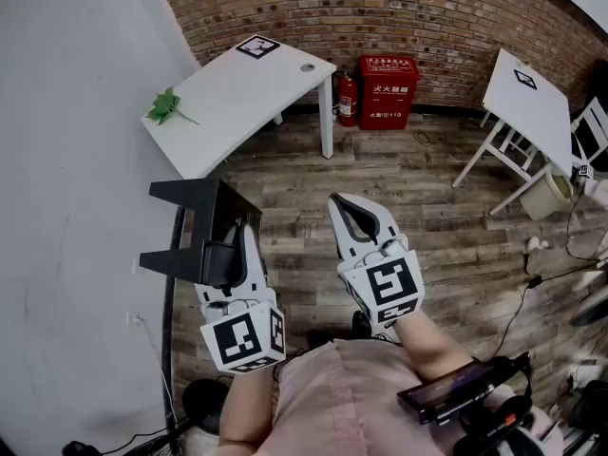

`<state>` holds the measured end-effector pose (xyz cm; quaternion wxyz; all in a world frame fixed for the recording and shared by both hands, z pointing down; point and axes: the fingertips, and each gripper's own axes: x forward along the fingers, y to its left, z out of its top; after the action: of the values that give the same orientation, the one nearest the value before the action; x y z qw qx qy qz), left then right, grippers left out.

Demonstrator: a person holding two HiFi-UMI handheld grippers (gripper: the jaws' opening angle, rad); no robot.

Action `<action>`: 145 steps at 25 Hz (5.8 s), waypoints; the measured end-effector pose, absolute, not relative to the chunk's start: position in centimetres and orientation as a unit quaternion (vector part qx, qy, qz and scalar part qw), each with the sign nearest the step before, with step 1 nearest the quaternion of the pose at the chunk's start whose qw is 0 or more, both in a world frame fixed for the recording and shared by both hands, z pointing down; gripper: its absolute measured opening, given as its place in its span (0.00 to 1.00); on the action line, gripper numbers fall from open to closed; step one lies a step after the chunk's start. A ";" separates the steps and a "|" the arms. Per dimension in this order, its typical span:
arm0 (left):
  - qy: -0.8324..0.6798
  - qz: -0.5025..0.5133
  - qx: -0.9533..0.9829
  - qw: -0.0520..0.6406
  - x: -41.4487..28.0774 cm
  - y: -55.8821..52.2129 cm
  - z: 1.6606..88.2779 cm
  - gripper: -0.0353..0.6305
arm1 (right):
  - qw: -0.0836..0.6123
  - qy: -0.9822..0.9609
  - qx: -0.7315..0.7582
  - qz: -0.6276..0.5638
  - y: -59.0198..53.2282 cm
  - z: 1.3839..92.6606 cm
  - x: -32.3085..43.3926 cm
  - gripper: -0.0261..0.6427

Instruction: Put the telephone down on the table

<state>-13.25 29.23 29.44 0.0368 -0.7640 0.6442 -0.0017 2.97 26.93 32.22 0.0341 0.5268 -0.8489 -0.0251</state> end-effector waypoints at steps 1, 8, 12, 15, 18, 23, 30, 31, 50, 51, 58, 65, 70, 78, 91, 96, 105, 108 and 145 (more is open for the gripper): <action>0.644 -0.002 -0.764 0.037 -13.1 29.2 29.5 0.30 | 0.034 -0.849 0.527 -0.026 26.9 32.3 3.0 0.05; 0.641 -0.009 -0.766 0.036 -12.7 29.3 29.8 0.30 | 0.032 -0.851 0.523 -0.025 26.9 32.4 3.1 0.05; 0.628 -0.019 -0.778 0.034 -12.0 29.4 30.2 0.30 | 0.030 -0.854 0.520 -0.025 27.0 32.4 3.4 0.05; 0.598 -0.032 -0.800 0.029 -10.7 29.3 30.7 0.30 | 0.023 -0.861 0.508 -0.020 26.8 32.5 3.9 0.05; 0.558 -0.041 -0.829 0.015 -9.1 29.1 31.1 0.30 | 0.009 -0.874 0.486 -0.009 26.5 31.8 4.7 0.05; 0.466 -0.051 -0.883 -0.021 -6.5 28.8 31.8 0.30 | -0.027 -0.919 0.392 0.000 26.4 29.4 4.8 0.16; 0.294 -0.063 -0.953 -0.021 -1.4 30.3 30.6 0.30 | -0.087 -0.981 0.161 0.066 28.2 25.5 3.8 0.42; 0.277 -0.069 -0.958 -0.014 -0.5 30.6 30.4 0.30 | -0.087 -0.985 0.136 0.065 28.5 25.1 3.9 0.44; 0.204 -0.066 -0.975 -0.066 3.7 29.2 33.2 0.30 | -0.060 -0.995 -0.002 0.078 28.2 27.1 3.4 0.32; 0.203 -0.064 -0.975 -0.071 3.2 28.6 33.6 0.30 | -0.060 -0.995 0.000 0.081 27.5 27.4 2.8 0.32; 0.175 -0.061 -0.978 -0.100 -0.3 18.9 35.4 0.30 | -0.057 -0.992 0.034 0.104 17.5 29.4 -0.7 0.32; 0.160 -0.069 -0.979 -0.108 -2.4 13.4 34.8 0.30 | -0.066 -0.991 0.051 0.109 11.9 28.7 -2.7 0.32; 0.148 -0.069 -0.980 -0.112 -4.1 8.8 34.7 0.30 | -0.071 -0.989 0.068 0.109 7.3 28.6 -4.4 0.32; 0.125 -0.068 -0.983 -0.113 -5.5 5.4 34.6 0.30 | -0.070 -0.988 0.090 0.106 3.8 28.4 -5.7 0.32; 0.110 -0.069 -0.979 -0.155 -3.9 -0.3 37.6 0.30 | -0.065 -0.983 0.104 0.139 -2.2 31.5 -4.2 0.32; 0.115 -0.072 -0.977 -0.166 -2.3 -4.8 38.7 0.30 | -0.063 -0.982 0.098 0.150 -6.9 32.7 -2.7 0.32; 0.154 -0.067 -0.968 -0.188 0.5 -15.9 39.4 0.30 | -0.058 -0.982 0.058 0.168 -18.2 33.3 -0.1 0.32; 0.172 -0.063 -0.963 -0.196 1.4 -19.2 39.2 0.30 | -0.058 -0.982 0.041 0.173 -21.6 33.2 0.8 0.32; 0.281 -0.029 -0.940 -0.192 -12.5 -42.0 39.4 0.30 | -0.016 -0.983 -0.072 0.167 -44.0 33.0 -13.9 0.32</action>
<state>-12.52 -41.96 39.45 -0.1921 -0.9400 0.2806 -0.0288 -13.88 -44.00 33.03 -0.0164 -0.0724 -0.9831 0.1671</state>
